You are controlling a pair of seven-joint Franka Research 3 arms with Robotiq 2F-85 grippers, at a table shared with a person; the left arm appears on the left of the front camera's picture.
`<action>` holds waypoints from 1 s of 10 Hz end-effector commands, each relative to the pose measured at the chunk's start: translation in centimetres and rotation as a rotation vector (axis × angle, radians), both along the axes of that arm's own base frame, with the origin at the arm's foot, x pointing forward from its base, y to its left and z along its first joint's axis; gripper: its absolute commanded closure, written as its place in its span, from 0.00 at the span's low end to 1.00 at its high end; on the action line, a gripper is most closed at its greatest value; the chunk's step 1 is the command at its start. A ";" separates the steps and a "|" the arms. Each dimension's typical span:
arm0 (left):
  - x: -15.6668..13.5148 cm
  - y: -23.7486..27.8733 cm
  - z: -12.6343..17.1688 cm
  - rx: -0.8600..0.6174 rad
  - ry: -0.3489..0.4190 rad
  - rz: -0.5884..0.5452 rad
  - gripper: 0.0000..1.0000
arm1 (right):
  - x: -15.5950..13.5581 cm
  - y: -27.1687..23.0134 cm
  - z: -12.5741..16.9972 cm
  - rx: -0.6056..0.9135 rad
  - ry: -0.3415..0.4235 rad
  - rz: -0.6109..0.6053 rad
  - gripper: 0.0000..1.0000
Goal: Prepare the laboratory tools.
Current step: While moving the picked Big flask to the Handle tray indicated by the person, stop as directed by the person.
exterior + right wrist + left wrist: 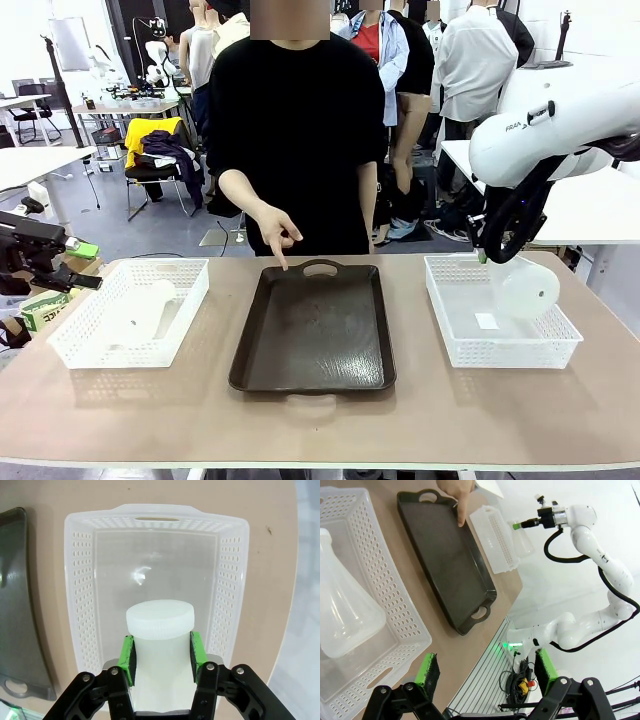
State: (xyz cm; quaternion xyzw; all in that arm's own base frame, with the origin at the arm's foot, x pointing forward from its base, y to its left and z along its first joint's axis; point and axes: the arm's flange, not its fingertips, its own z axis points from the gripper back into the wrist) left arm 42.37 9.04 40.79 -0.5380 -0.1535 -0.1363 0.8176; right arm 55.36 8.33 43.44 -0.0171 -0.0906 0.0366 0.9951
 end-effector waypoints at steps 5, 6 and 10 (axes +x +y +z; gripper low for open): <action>0.1 0.2 0.3 -0.017 -0.004 0.000 0.00 | -0.3 0.0 0.0 0.003 -0.011 0.003 1.00; 0.1 0.2 0.3 -0.017 -0.004 0.000 0.00 | -0.3 0.0 0.0 0.003 -0.011 0.003 1.00; 0.1 0.2 0.3 -0.017 -0.004 0.000 0.00 | -2.6 3.5 4.2 -0.068 -0.132 0.197 1.00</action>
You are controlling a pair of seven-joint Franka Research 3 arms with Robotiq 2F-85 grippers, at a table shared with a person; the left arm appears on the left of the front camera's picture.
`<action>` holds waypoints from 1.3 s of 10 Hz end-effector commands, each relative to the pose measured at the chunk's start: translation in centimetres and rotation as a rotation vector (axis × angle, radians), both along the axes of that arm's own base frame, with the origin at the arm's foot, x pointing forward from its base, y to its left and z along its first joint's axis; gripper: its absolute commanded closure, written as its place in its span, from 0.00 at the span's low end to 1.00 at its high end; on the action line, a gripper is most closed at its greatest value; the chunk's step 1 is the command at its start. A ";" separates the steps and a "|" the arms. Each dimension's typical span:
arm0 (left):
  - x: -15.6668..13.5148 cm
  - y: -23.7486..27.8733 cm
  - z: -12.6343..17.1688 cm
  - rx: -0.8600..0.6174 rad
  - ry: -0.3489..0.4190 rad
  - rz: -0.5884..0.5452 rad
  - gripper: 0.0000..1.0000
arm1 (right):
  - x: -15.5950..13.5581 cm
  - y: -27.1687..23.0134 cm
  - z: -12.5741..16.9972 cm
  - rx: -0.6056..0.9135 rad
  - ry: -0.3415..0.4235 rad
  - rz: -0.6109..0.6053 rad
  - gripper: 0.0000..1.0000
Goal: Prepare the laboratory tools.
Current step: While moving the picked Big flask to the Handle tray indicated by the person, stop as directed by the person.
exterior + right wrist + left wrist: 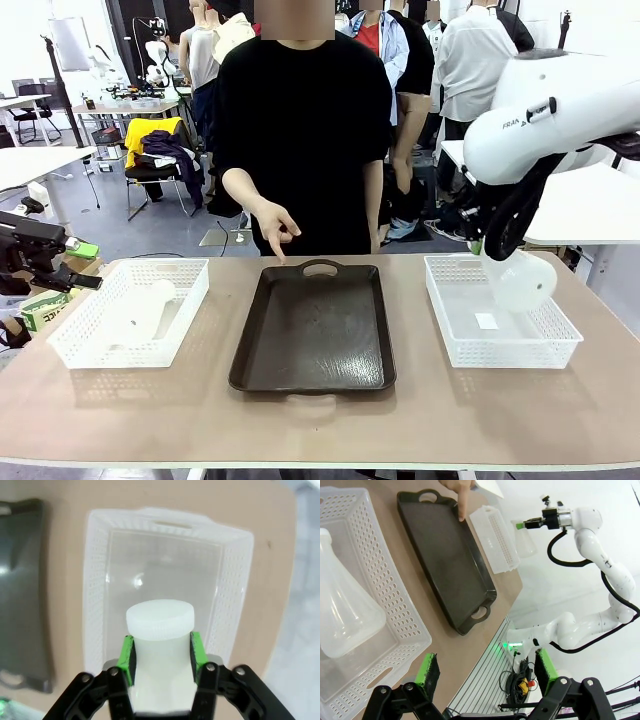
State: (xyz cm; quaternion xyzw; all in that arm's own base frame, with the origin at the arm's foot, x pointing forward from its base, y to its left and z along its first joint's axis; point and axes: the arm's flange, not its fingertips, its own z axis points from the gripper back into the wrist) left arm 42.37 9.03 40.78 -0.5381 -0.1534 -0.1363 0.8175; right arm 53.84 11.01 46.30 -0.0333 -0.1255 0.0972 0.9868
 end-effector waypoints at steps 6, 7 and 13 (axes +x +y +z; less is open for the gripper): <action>0.1 0.2 0.3 -0.017 -0.004 0.000 0.00 | -2.9 10.9 7.8 0.018 -0.318 0.558 1.00; 0.1 0.2 0.3 -0.017 -0.004 0.000 0.00 | -3.1 12.8 8.3 0.008 -0.325 0.603 1.00; 0.1 0.2 0.3 -0.017 -0.004 0.000 0.00 | -3.6 29.5 5.5 -0.180 -0.177 0.923 1.00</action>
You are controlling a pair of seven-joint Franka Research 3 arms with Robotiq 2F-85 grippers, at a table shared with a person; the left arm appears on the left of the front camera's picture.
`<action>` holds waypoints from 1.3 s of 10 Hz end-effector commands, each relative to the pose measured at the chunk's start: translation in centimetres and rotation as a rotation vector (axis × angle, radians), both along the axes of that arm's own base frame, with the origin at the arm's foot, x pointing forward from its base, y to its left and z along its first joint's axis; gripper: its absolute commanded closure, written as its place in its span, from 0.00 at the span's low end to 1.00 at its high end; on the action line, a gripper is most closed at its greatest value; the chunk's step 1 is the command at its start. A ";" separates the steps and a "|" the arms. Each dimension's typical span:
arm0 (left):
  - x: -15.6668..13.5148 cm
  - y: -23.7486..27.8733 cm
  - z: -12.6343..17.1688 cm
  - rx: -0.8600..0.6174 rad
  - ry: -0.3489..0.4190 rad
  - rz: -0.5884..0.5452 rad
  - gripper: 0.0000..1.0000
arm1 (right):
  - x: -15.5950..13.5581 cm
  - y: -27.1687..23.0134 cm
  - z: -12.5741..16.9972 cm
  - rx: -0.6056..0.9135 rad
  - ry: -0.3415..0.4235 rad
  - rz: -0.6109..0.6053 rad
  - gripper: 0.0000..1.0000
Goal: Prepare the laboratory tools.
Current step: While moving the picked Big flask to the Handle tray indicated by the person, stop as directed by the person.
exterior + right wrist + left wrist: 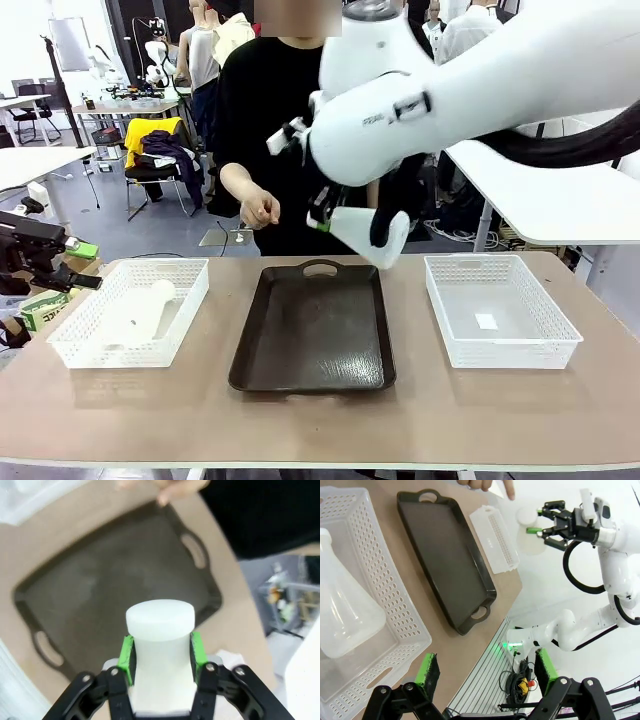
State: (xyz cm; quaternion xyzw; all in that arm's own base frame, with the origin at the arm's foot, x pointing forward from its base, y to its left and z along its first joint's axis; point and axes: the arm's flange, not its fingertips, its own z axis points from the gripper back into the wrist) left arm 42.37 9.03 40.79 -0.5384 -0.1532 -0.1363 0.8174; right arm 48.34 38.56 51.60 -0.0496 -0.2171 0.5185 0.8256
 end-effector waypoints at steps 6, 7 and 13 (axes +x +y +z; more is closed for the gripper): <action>0.1 0.2 0.3 -0.017 -0.004 0.001 0.00 | 3.2 6.1 -4.1 -0.094 0.100 0.058 1.00; 0.1 0.2 0.3 -0.017 -0.004 0.001 0.00 | 3.2 6.1 -4.2 -0.093 0.092 0.056 1.00; 0.1 0.2 0.3 -0.017 -0.004 0.001 0.00 | 3.2 5.8 -4.4 -0.084 0.094 0.062 1.00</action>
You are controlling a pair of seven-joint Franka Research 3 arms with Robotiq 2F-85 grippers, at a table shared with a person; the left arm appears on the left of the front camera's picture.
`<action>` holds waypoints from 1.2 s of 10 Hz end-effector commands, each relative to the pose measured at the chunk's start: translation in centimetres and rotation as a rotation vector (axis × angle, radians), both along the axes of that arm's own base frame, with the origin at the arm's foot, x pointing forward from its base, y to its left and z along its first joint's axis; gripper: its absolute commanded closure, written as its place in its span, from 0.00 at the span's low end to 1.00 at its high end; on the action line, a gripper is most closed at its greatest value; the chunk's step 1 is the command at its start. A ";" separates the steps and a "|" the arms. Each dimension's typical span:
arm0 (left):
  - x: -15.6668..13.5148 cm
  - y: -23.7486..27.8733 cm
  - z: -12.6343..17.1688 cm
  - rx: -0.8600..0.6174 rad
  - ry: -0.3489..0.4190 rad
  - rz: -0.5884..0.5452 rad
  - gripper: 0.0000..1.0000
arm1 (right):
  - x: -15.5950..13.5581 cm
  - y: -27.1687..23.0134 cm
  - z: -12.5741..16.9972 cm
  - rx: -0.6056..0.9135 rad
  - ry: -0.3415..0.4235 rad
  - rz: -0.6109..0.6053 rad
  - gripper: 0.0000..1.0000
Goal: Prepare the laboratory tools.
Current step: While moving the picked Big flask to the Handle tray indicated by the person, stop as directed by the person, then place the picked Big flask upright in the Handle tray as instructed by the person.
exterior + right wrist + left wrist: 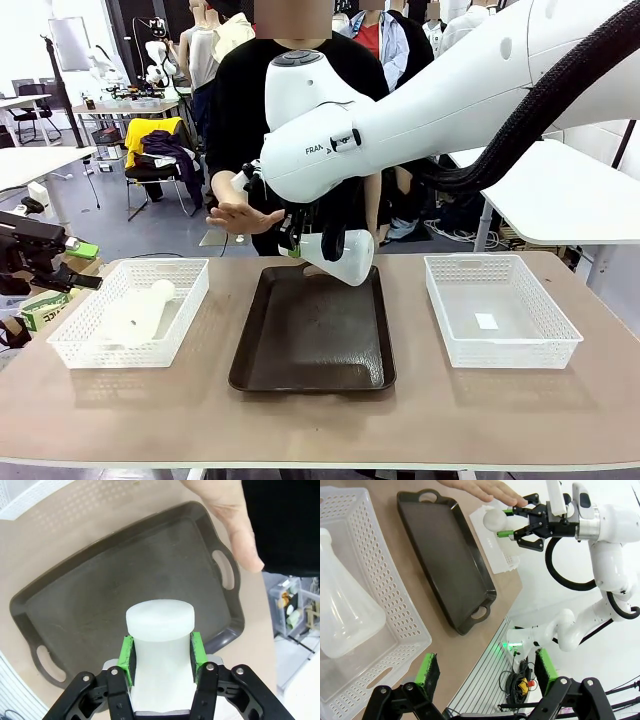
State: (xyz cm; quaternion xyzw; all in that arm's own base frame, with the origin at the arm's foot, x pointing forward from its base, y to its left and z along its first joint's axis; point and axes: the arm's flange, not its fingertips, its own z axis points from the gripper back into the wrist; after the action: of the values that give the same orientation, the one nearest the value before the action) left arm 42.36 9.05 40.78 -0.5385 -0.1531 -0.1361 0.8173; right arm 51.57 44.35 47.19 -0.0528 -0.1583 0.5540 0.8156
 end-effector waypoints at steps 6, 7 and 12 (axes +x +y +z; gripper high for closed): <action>0.1 0.2 0.3 -0.016 -0.004 0.001 0.00 | -0.1 0.0 0.0 -0.001 0.001 0.001 1.00; 0.1 0.2 0.3 -0.016 -0.004 0.001 0.00 | -0.1 0.0 0.0 -0.001 0.001 0.001 1.00; 0.1 0.2 0.3 -0.016 -0.004 0.001 0.00 | -0.1 0.0 0.0 -0.001 0.001 0.001 1.00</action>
State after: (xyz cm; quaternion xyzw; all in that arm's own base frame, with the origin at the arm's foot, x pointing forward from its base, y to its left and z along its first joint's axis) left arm 42.36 9.05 40.78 -0.5385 -0.1531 -0.1362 0.8173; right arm 51.57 44.36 47.19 -0.0528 -0.1583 0.5541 0.8156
